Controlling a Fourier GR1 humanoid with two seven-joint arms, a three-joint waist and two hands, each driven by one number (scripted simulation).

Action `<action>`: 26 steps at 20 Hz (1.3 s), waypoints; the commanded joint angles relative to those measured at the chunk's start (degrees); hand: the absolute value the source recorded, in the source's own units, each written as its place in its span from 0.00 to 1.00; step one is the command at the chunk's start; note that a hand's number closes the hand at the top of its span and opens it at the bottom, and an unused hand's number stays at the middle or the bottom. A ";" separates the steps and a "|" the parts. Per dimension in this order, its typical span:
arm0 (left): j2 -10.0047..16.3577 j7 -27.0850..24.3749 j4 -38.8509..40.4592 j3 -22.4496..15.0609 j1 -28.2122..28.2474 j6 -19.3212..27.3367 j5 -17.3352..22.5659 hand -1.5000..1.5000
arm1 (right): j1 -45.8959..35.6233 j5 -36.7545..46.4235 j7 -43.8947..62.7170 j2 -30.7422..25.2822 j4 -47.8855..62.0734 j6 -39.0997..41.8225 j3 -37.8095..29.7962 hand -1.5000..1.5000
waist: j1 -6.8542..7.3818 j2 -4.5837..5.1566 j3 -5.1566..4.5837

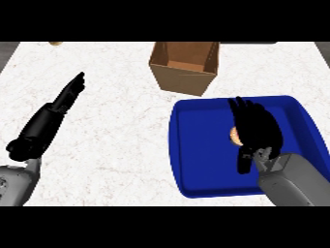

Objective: Pick the cupcake from the tray and place it in the cardboard box

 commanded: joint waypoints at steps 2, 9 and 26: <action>-1.64 2.51 -1.75 1.78 -0.81 -1.56 -2.38 0.50 | 1.51 2.59 -3.92 0.36 1.54 2.14 -4.68 0.00 | -0.13 -0.02 0.01; -1.86 0.89 -1.72 6.43 1.89 -5.55 -2.62 0.50 | 5.56 7.48 -5.62 5.66 1.33 2.25 -3.76 0.00 | -0.20 -0.03 0.00; -6.89 2.94 -4.06 7.73 1.57 -8.57 -6.64 0.50 | 6.00 16.60 -25.73 4.99 19.54 -8.19 -9.17 1.00 | 0.17 0.05 0.03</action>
